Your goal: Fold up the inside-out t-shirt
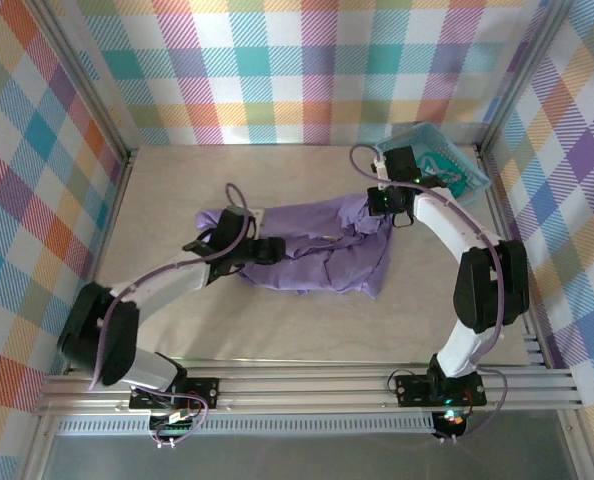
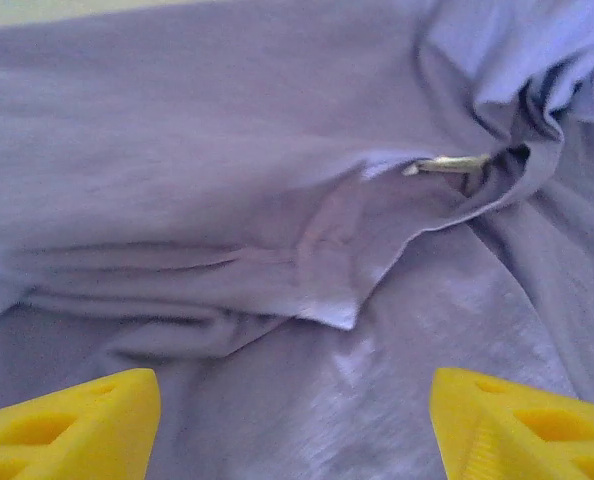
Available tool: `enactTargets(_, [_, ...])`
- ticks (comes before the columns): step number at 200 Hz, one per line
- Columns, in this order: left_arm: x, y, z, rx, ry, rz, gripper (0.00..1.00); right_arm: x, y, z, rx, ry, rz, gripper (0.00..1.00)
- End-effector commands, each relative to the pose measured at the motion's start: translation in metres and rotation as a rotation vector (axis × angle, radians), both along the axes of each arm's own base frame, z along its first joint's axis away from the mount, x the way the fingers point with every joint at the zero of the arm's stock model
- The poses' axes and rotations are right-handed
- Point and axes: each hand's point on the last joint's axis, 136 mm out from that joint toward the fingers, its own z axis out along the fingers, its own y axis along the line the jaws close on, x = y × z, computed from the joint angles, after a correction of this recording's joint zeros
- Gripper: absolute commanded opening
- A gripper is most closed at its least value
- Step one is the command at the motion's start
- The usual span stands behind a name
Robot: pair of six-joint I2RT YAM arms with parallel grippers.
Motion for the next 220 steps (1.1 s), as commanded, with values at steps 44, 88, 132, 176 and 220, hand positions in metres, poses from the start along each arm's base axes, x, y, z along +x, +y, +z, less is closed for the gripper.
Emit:
enactTargets(44, [0.026, -0.037, -0.045, 0.142, 0.090, -0.112, 0.67, 0.002, 0.001, 0.019, 0.032, -0.049, 0.003, 0.00])
enactTargets(88, [0.032, -0.037, -0.060, 0.176, 0.119, -0.096, 0.51, 0.003, -0.002, 0.021, 0.032, -0.052, 0.005, 0.00])
enactTargets(132, [0.029, -0.033, -0.065, 0.202, 0.141, -0.096, 0.49, 0.003, -0.001, 0.023, 0.042, -0.056, 0.005, 0.00])
enactTargets(176, [0.020, -0.026, -0.074, 0.217, 0.156, -0.088, 0.52, 0.004, 0.001, 0.023, 0.053, -0.059, 0.007, 0.00])
enactTargets(220, [0.027, -0.026, -0.061, 0.221, 0.119, -0.068, 0.21, 0.004, 0.000, 0.029, 0.056, -0.074, 0.004, 0.00])
